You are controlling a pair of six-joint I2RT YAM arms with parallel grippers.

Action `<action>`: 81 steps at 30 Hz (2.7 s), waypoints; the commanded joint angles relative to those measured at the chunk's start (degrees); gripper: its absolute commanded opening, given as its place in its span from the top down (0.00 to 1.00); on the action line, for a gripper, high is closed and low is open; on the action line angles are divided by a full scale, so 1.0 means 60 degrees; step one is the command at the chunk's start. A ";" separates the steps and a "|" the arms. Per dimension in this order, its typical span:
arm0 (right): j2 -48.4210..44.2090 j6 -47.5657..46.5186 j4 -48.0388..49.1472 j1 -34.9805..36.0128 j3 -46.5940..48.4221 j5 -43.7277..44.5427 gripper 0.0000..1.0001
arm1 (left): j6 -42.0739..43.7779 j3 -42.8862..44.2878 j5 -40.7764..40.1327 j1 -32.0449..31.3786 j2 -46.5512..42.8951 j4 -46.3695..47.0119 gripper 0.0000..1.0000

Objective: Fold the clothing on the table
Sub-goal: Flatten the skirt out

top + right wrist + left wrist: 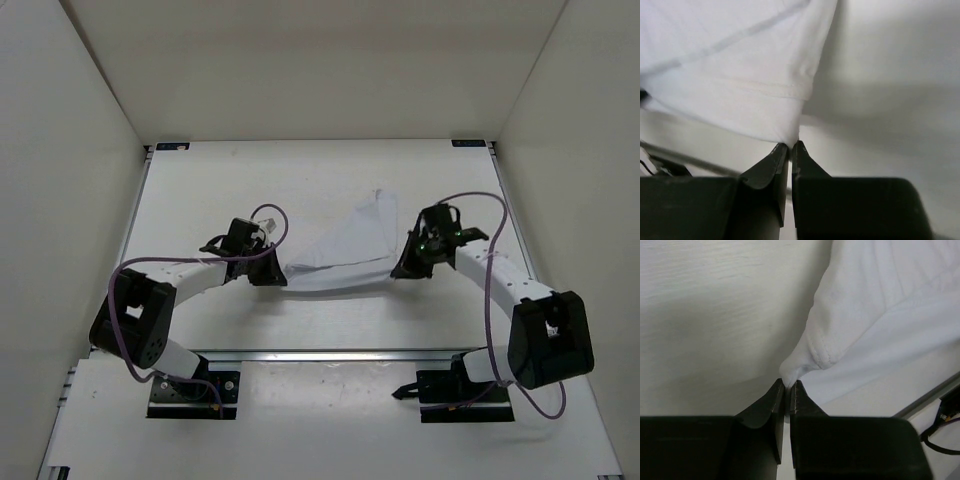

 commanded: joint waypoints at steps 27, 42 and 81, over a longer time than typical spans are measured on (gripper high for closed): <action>0.5646 -0.4031 -0.2395 -0.2480 1.4682 -0.0575 1.00 | 0.1361 0.8683 -0.0257 0.1333 0.1690 -0.2296 1.00; 0.0452 -0.4648 0.0444 -0.2527 0.4318 -0.0515 1.00 | 0.0634 0.3400 -0.1271 -0.0041 -0.1952 -0.1260 1.00; 0.0849 -0.5350 -0.0083 -0.1879 0.9380 0.0613 1.00 | 0.1978 1.0013 -0.1945 0.0909 -0.0385 -0.3486 1.00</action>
